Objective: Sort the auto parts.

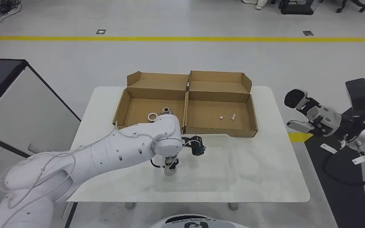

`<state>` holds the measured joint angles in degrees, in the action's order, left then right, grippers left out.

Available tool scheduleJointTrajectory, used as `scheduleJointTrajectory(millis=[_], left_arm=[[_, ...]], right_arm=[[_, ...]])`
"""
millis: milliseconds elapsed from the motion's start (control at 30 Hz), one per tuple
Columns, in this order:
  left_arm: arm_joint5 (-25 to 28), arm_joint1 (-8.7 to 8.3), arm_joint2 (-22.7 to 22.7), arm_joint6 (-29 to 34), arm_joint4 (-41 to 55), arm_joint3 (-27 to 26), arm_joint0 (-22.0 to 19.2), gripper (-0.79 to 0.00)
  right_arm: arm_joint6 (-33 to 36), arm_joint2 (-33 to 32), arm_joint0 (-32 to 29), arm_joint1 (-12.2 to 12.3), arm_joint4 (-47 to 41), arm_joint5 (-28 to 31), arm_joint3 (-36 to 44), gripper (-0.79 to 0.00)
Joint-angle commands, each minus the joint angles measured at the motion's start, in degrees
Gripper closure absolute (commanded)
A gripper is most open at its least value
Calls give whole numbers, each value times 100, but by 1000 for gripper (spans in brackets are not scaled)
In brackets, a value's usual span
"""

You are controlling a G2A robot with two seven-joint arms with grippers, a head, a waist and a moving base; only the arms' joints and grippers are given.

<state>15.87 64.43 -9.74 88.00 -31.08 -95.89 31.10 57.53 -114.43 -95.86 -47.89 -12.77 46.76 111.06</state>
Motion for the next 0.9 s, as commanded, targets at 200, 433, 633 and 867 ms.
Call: scheduleJointTrajectory(millis=[200, 433, 633, 867], left_arm=[[40, 65, 0, 0, -247, 223, 132, -496], [40, 121, 0, 0, -380, 309, 214, -480], [39, 176, 0, 0, -173, 197, 152, -477], [14, 265, 0, 0, 3, 194, 129, -459]], right_arm=[[0, 0, 0, 0, 0, 0, 0, -785], [0, 0, 0, 0, 0, 0, 0, -785], [0, 0, 0, 0, 0, 0, 0, -785], [0, 0, 0, 0, 0, 0, 0, -785]])
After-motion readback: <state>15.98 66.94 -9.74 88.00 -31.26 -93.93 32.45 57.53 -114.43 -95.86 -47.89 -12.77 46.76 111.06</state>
